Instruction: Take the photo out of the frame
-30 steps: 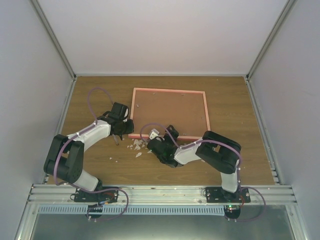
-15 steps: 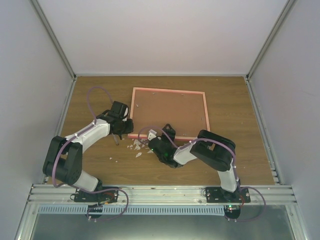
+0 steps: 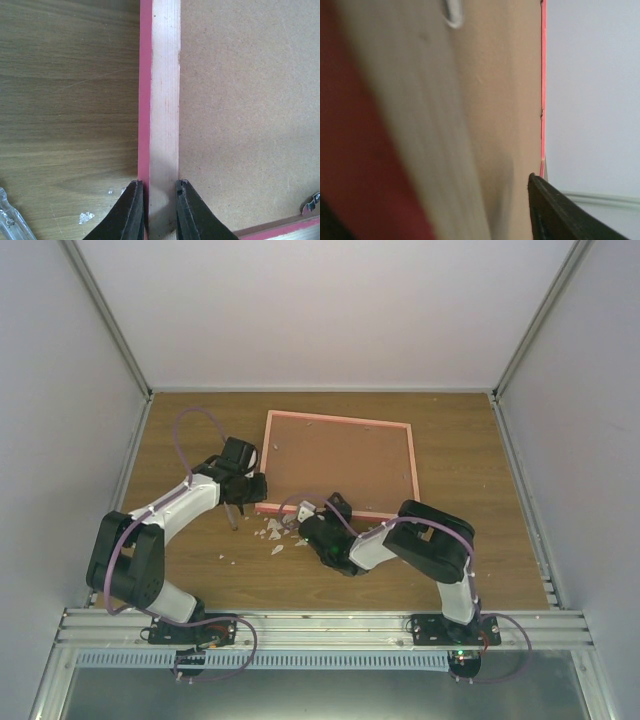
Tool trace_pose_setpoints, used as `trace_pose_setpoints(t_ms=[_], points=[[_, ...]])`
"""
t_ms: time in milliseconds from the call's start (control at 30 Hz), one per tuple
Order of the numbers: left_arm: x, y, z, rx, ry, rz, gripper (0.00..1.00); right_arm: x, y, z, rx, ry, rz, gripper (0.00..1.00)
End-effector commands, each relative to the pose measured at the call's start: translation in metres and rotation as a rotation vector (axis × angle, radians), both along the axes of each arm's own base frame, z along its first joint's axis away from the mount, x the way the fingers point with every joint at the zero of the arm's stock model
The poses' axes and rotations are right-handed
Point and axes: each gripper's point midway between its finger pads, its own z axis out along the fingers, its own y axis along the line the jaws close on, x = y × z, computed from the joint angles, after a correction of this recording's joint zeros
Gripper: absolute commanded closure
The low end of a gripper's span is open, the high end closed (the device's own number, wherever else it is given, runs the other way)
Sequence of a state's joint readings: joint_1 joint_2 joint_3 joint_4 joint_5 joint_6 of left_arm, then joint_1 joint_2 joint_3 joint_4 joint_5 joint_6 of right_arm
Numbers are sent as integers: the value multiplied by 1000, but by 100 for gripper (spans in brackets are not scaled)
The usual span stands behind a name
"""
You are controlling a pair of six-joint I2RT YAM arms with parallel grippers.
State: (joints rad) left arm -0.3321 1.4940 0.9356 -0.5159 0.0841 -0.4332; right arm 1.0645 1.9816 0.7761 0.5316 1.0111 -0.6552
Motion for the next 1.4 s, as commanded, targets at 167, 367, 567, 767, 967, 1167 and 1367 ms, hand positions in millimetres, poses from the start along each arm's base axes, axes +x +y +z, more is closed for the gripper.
trace_pose_setpoints(t_ms=[167,367,567,767,967,1167,1367], points=[[30,-15,48,-78,-160,-12,92,1,6,24,103,12,-1,64],[31,-4,65,-82,-197,20,82,3,8,44,123,-7,-1,73],[34,15,110,-113,-301,71,65,6,13,72,139,-33,11,92],[25,33,158,-150,-426,117,51,8,19,100,174,-51,27,100],[8,48,184,-194,-540,173,34,6,29,155,338,-79,89,99],[-4,53,196,-224,-613,194,23,5,35,210,515,-71,162,100],[-8,50,193,-265,-619,190,22,4,30,254,658,-93,201,99]])
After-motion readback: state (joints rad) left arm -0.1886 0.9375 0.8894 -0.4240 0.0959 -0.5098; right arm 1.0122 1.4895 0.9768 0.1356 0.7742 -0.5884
